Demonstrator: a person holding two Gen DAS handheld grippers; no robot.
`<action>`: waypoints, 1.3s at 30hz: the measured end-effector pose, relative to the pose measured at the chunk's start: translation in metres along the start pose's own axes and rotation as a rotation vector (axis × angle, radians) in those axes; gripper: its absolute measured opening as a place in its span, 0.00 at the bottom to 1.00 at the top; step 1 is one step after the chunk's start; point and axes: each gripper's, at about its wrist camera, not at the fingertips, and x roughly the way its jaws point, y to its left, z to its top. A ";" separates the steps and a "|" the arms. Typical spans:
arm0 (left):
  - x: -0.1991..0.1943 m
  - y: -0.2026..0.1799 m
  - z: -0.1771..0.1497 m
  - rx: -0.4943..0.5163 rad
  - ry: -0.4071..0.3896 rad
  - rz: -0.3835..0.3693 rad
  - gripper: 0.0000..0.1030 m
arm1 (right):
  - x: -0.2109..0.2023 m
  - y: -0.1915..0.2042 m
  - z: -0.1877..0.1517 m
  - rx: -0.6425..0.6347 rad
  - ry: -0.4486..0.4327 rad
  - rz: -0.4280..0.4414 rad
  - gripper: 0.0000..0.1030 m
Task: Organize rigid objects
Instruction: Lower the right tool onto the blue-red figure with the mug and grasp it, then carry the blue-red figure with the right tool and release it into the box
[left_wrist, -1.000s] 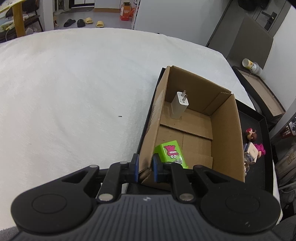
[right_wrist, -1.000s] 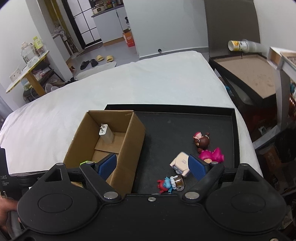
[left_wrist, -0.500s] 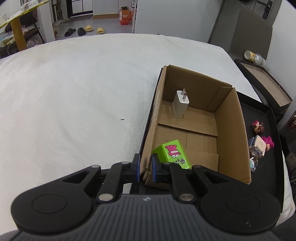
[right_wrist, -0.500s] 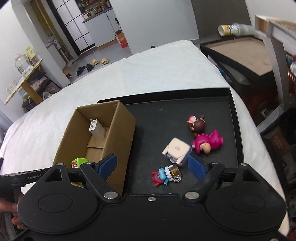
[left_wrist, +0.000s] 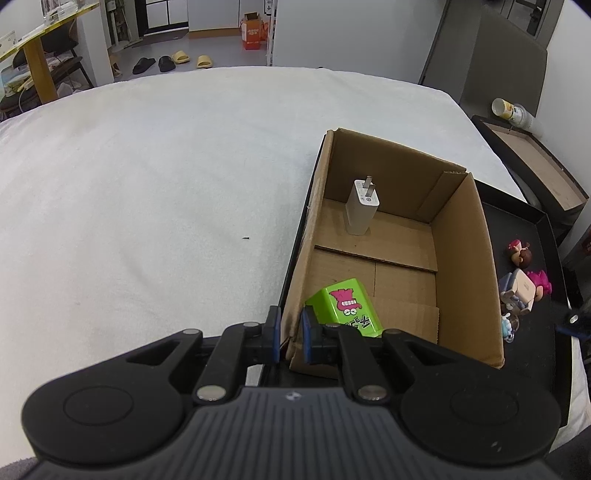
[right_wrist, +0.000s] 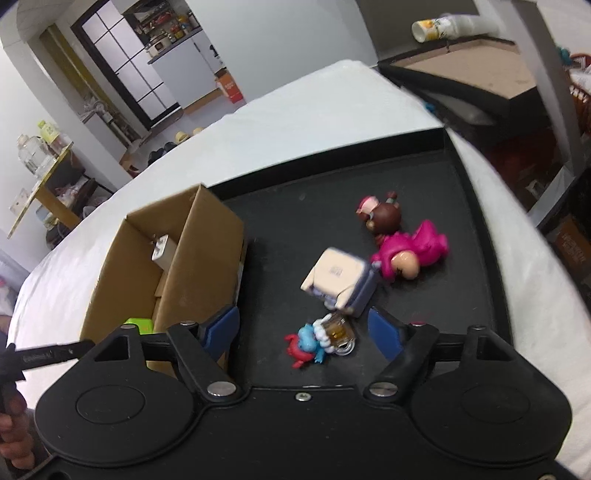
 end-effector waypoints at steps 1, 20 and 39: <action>0.000 0.000 0.000 0.001 0.000 0.002 0.10 | 0.004 -0.001 -0.004 0.007 0.004 0.015 0.69; 0.007 -0.006 0.002 0.002 0.021 0.033 0.10 | 0.056 0.019 -0.023 -0.204 0.093 -0.118 0.67; 0.005 -0.005 0.002 -0.003 0.018 0.028 0.10 | 0.041 0.036 -0.028 -0.255 0.137 -0.137 0.57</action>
